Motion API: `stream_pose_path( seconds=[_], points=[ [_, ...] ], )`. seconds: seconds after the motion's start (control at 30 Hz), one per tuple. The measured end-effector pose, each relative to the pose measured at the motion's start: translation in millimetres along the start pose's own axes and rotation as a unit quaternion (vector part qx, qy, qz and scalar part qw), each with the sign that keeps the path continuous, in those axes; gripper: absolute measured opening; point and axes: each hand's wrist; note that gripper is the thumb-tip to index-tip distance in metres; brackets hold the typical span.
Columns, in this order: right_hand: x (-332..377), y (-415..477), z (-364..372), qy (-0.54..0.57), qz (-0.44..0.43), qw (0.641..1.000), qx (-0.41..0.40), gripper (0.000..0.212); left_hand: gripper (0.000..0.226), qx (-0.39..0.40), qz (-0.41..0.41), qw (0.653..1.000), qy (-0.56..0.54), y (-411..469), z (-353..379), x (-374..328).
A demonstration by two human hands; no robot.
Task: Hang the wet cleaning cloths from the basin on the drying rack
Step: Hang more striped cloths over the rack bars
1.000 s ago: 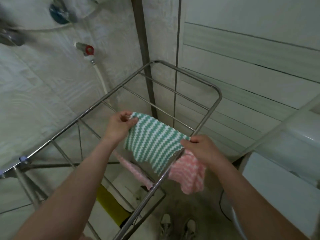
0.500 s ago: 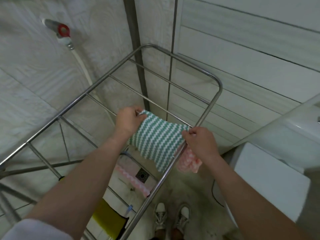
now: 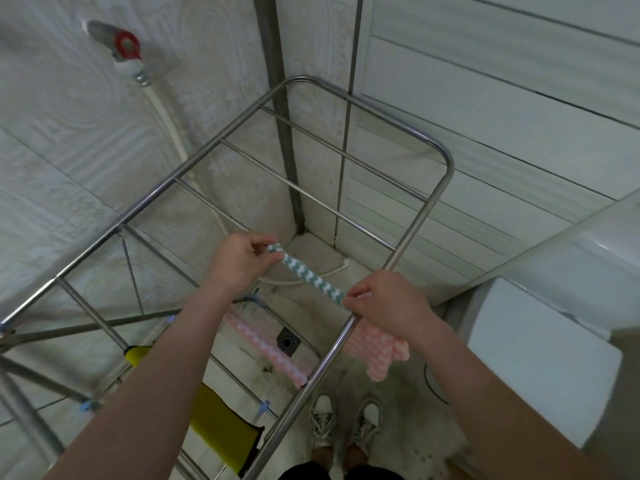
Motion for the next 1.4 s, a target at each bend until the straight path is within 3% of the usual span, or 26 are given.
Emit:
stream_pose_path(
  seconds=[0.3,0.43,0.57,0.77,1.0,1.2,1.3,1.4],
  points=[
    [5.1,-10.9,17.5,-0.069,0.008,0.993,-0.094,0.018,0.015,-0.024,0.067,0.996,0.044,11.4,2.8,-6.0],
    [4.1,-15.1,15.6,0.003,0.007,0.996,-0.093,0.021,0.016,-0.054,0.099,0.992,0.052,9.0,1.6,-4.2],
    [-0.3,-14.7,17.0,-0.017,-0.015,0.997,-0.078,0.025,0.022,0.005,0.142,0.987,0.071,-1.3,5.7,1.1],
    [-6.0,-12.6,22.9,-0.004,-0.014,0.995,-0.096,0.022,0.012,-0.049,0.142,0.987,0.05,-9.1,13.5,3.5],
    [-11.6,-13.3,18.9,0.041,-0.016,0.994,-0.097,0.02,0.024,-0.036,0.205,0.972,0.105,-9.6,18.3,7.9],
    [-13.5,-13.4,23.4,0.045,-0.019,0.995,-0.085,0.018,0.019,-0.047,0.165,0.981,0.087,-10.4,23.4,3.9],
    [-15.9,-17.7,18.9,0.143,0.001,0.985,-0.091,0.015,0.023,-0.031,0.149,0.983,0.099,-9.6,23.3,1.9],
    [-15.9,-28.7,-4.1,0.305,0.064,0.946,-0.089,0.012,0.037,-0.037,0.161,0.978,0.13,-15.3,17.9,-6.0]
  ],
)
Point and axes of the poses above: each hand's wrist, its own y-axis towards the middle knuckle, its own z-axis out of the palm, x = y × z, and after that the axes turned 5 degrees about y, right-handed
